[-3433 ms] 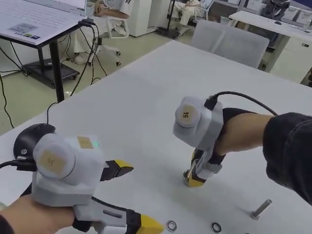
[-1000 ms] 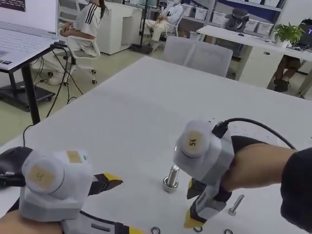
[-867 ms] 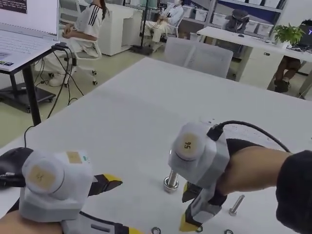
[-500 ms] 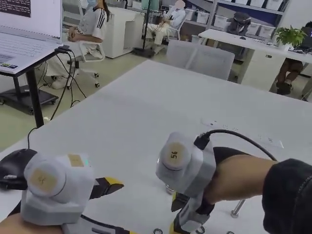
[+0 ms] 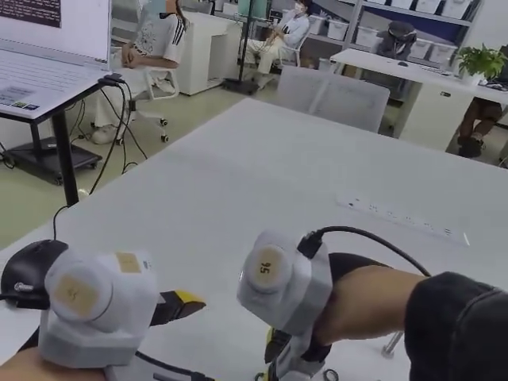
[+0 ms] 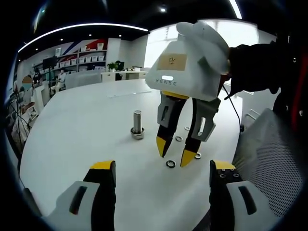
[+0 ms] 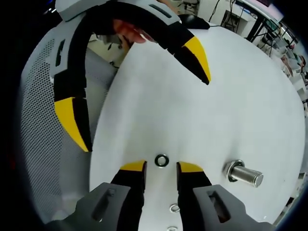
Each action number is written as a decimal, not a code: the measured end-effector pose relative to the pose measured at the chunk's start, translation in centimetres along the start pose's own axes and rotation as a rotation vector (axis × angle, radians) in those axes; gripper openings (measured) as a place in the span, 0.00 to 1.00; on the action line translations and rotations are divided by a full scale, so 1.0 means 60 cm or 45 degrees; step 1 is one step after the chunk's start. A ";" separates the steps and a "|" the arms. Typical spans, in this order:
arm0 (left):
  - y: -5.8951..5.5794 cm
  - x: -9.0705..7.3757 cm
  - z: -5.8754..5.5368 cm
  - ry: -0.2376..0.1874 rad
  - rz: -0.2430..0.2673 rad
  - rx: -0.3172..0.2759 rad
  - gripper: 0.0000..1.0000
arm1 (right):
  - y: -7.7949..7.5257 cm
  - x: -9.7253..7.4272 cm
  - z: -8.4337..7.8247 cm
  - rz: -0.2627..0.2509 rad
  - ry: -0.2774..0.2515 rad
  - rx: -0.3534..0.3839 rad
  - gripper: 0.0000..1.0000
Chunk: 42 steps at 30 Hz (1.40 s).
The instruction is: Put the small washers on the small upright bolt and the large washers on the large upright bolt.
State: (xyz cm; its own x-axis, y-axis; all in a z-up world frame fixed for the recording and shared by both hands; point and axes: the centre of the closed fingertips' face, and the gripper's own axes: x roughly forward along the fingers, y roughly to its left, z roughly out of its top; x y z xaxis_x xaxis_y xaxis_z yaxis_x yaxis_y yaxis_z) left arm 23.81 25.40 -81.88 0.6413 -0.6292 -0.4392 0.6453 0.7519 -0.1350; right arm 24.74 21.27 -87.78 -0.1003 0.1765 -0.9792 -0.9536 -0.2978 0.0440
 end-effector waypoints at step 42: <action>-0.001 -0.001 0.001 0.003 -0.005 0.002 0.78 | -0.002 0.007 0.001 -0.048 0.004 -0.088 0.13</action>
State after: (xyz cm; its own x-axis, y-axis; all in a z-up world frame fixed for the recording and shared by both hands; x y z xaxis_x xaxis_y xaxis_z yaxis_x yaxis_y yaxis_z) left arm 23.75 25.35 -81.80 0.6375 -0.6319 -0.4409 0.6486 0.7490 -0.1355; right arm 24.81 21.46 -88.16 -0.0636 0.1857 -0.9806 -0.9348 -0.3551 -0.0066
